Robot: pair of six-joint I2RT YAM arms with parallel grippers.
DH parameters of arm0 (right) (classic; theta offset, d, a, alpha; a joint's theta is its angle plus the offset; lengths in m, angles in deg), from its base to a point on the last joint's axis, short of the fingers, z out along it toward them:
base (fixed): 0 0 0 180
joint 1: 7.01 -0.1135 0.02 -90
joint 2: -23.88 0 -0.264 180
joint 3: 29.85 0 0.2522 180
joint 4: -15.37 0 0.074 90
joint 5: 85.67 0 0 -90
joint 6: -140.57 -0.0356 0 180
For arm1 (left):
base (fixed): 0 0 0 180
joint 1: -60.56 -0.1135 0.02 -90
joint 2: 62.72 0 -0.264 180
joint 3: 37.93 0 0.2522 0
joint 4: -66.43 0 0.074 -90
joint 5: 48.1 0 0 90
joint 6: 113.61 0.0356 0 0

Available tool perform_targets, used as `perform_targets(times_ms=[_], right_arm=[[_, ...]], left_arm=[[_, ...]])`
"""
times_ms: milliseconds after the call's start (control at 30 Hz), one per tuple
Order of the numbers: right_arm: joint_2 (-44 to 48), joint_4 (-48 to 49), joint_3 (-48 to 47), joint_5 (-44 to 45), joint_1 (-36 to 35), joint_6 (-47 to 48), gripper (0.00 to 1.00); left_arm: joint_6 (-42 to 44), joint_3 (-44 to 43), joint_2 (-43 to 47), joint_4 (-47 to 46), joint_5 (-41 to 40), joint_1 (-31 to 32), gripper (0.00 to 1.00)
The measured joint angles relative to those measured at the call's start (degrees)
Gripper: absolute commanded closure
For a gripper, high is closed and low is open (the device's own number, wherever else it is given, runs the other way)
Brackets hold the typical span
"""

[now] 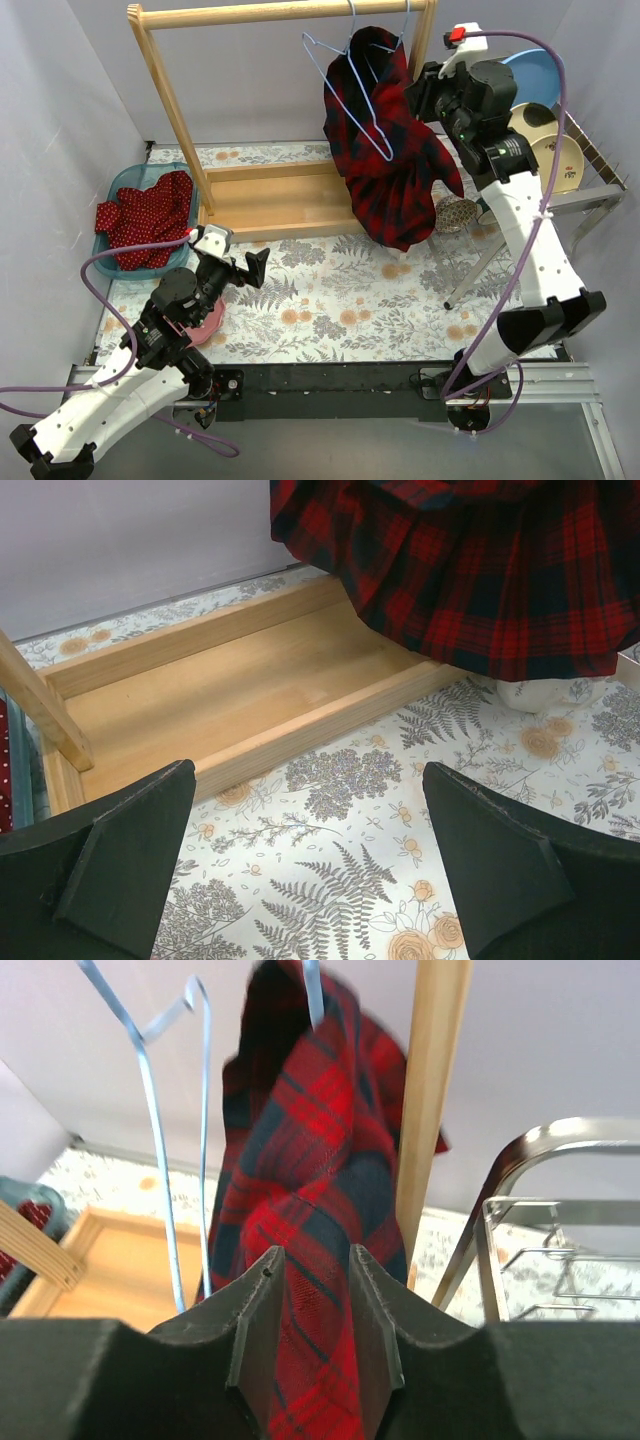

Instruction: Place the skirt on the hanger

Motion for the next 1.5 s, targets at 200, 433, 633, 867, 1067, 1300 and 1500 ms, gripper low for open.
perform_targets(times_ms=[200, 433, 633, 867, 1067, 1300, 1500], right_arm=[[5.1, 2.5, 1.6, -0.4, 0.0, 0.0, 0.55], [7.6, 1.8, 4.3, -5.5, 0.0, 3.5, 0.4], [13.0, -4.0, 5.9, -19.6, 0.1, 14.9, 0.36], [21.6, -11.4, 11.0, -39.5, 0.1, 29.3, 0.35], [26.2, -16.7, 27.2, -53.6, -4.1, 39.6, 0.34], [22.8, -16.2, 46.3, -51.7, -22.0, 42.3, 0.33], [21.7, -10.7, 52.3, -50.8, -24.7, 43.3, 0.33]], left_arm=[[-0.3, 0.0, -0.1, 0.0, 0.1, 0.0, 0.02], [-0.8, 0.0, -0.2, 0.0, 0.1, 0.0, 0.02], [-3.7, -0.2, -3.5, -0.1, -2.6, 0.0, 0.02], [-8.4, -4.1, -11.4, 0.8, -6.6, -2.5, 0.02], [-12.4, -6.5, -15.8, 0.4, -4.9, -10.7, 0.02], [-18.0, -7.3, -18.1, 0.9, -0.1, -25.3, 0.02], [-21.2, -7.0, -21.6, -0.5, 5.4, -43.1, 0.04]])
